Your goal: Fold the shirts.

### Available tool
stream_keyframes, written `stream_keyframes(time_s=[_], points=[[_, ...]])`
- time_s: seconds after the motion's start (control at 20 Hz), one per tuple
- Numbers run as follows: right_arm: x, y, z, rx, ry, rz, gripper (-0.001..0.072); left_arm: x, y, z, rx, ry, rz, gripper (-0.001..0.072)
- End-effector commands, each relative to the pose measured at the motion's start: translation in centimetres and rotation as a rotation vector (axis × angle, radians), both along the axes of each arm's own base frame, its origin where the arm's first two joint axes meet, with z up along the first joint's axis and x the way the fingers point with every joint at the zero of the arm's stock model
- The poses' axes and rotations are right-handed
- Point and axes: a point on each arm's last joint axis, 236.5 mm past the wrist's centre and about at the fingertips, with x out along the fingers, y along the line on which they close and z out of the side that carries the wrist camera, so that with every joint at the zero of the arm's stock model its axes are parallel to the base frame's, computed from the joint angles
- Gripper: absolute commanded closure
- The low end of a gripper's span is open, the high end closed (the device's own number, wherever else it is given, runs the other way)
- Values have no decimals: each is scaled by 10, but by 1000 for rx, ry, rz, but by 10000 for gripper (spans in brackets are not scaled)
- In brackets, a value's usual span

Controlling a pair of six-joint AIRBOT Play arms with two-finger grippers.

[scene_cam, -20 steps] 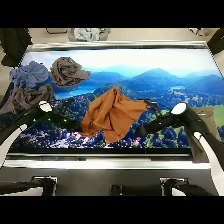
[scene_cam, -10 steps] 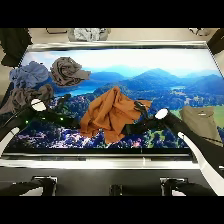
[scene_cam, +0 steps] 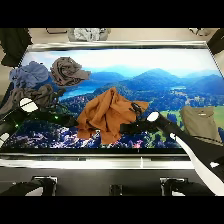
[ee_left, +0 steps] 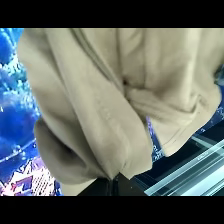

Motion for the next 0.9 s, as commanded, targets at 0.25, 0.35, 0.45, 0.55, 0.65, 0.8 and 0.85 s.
stream_keyframes(time_s=[0.25,0.35,0.45,0.55,0.65,0.8,0.85], points=[[40,-28,70,-190,-428,186,670,20,23,55,-11,-165,58,681],[55,-58,126,-337,-583,222,670,37,43,100,-14,-271,111,681],[61,-91,173,-464,-645,152,665,52,63,147,-19,-380,186,681],[36,-104,156,-480,-498,162,419,56,67,158,-22,-400,209,681],[-1,-83,114,-371,-314,244,37,49,63,139,-22,-345,197,681],[-29,-21,63,-99,-140,181,0,34,59,109,-30,-252,187,681],[-31,-7,46,-61,-95,136,-1,31,58,104,-30,-233,182,681]])
